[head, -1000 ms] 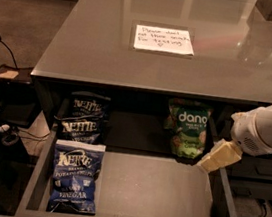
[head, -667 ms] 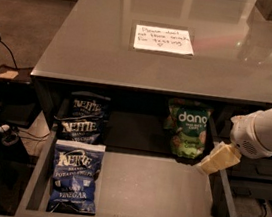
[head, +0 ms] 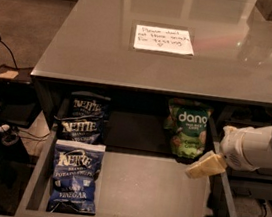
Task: Pick green rice chip bag from top drawer and place on counter
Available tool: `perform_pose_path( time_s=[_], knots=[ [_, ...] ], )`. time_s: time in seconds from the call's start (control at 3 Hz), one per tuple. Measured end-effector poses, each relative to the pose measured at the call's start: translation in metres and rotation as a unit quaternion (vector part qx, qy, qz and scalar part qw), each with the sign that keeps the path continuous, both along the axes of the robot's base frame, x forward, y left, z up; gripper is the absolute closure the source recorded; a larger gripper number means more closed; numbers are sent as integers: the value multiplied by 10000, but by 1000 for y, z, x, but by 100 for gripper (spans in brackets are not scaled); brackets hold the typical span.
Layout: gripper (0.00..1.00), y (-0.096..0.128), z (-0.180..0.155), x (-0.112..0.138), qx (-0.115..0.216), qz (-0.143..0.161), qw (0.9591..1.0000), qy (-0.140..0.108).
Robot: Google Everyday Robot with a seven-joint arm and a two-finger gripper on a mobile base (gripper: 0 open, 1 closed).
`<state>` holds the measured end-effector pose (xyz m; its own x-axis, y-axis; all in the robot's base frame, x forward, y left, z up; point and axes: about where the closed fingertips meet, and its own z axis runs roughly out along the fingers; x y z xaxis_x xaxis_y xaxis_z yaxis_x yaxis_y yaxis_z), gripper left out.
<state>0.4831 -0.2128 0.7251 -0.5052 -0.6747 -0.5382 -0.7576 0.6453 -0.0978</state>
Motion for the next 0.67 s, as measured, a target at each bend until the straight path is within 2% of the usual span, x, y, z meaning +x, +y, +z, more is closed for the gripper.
perform_pose_path(
  time_s=[0.67],
  knots=[
    [0,29,-17,26,394,-283,9975,-517]
  ],
)
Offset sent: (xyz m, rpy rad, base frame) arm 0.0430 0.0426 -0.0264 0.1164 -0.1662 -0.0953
